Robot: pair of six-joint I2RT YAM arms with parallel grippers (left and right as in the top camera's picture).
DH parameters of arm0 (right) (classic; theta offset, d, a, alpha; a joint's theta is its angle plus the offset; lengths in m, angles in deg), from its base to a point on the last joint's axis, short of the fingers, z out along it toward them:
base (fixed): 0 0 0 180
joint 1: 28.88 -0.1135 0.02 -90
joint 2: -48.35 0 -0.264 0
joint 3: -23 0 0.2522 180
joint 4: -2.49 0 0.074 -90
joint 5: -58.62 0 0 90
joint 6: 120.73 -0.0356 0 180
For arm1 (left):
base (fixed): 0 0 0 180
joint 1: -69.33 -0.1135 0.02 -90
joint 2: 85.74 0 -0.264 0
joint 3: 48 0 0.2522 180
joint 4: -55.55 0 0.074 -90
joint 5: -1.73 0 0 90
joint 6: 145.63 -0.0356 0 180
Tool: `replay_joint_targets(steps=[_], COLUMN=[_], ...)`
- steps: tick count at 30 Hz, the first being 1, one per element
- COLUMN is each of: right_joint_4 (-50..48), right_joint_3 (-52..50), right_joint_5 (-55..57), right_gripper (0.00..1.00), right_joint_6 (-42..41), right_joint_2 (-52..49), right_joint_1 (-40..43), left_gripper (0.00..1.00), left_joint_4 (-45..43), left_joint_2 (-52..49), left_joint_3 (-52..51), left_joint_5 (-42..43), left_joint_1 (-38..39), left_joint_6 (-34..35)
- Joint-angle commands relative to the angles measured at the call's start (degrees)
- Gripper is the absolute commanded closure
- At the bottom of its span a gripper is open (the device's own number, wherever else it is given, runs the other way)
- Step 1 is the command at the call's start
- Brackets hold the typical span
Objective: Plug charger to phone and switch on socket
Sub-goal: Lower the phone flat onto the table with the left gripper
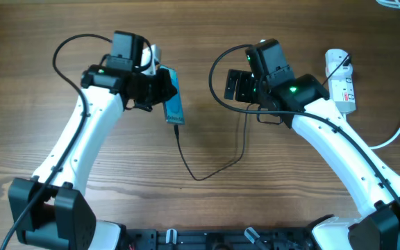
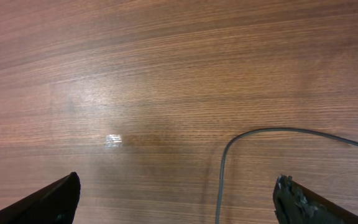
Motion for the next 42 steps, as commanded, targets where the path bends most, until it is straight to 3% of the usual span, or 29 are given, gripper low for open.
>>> replay_joint_targets(steps=[1, 13, 32, 34, 37, 42], right_joint_4=[0.0, 0.0, 0.0, 0.0, 0.0, 0.0], right_joint_3=[0.8, 0.8, 0.8, 0.8, 0.8, 0.8], right_joint_5=[1.8, 1.8, 1.8, 1.8, 1.8, 1.8], right_gripper=[0.0, 0.0, 0.01, 0.0, 0.0, 0.0], right_joint_6=[0.3, 0.3, 0.3, 0.3, 0.3, 0.3], right_joint_2=[-0.4, -0.4, -0.4, -0.4, -0.4, -0.4], right_joint_1=[-0.1, -0.1, -0.1, -0.1, -0.1, -0.1], left_gripper=[0.96, 0.96, 0.96, 0.94, 0.79, 0.75], left_joint_4=[-0.2, -1.4, -13.0, -13.3, -13.4, -13.4], left_joint_2=[-0.5, -12.1, -22.6, -22.9, -22.9, -22.9], left_joint_3=[-0.2, -0.2, -0.2, -0.2, -0.2, -0.2], left_joint_5=[-7.5, -7.9, -12.5, -12.7, -14.6, -14.6], left_joint_1=[2.4, 4.5, 7.1, 7.7, 8.3, 8.3], left_joint_6=[-1.0, -0.6, -0.6, -0.6, -0.6, -0.6])
